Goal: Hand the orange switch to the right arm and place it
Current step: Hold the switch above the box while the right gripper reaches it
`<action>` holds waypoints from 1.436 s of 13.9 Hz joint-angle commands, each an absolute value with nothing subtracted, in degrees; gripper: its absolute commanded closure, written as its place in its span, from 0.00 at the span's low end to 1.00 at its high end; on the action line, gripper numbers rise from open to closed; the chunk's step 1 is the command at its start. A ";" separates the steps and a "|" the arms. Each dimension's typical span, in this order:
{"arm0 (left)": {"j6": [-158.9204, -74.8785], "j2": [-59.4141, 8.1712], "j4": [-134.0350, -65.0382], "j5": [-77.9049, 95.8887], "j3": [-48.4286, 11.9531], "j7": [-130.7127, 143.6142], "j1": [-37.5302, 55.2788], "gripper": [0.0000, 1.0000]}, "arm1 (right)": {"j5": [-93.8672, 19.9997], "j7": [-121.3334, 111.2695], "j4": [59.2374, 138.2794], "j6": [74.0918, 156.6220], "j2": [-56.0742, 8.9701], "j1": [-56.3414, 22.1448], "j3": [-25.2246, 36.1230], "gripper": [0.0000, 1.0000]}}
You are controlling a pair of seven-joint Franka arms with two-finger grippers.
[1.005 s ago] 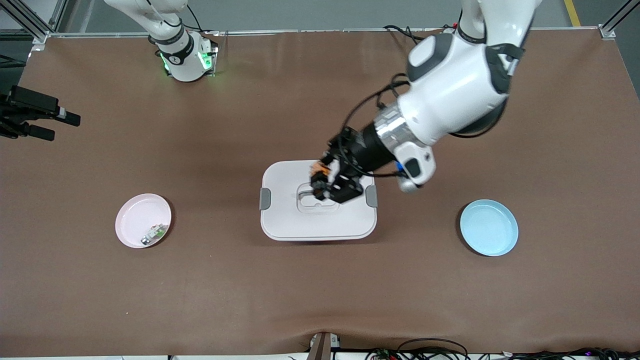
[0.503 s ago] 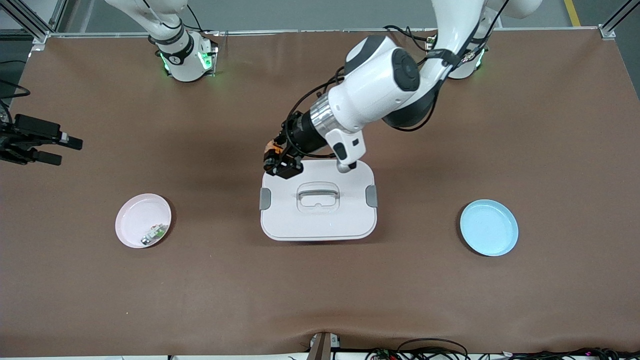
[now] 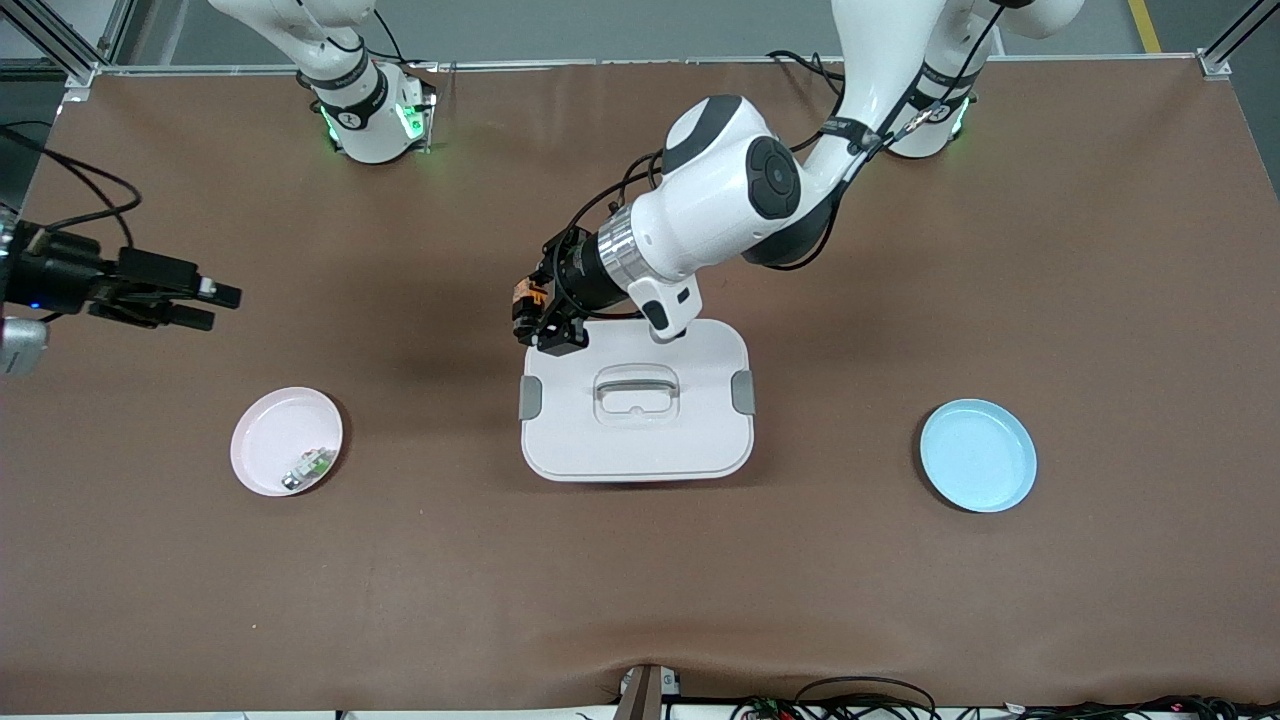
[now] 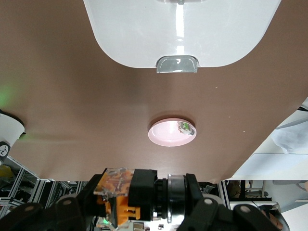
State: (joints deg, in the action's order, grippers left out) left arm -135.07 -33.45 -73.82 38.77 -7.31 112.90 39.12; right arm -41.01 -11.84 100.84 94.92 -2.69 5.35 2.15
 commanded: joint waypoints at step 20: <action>-135.53 -34.19 -73.48 39.11 -6.94 113.64 40.96 0.67 | -51.32 9.23 125.24 130.68 8.35 -22.93 2.20 0.00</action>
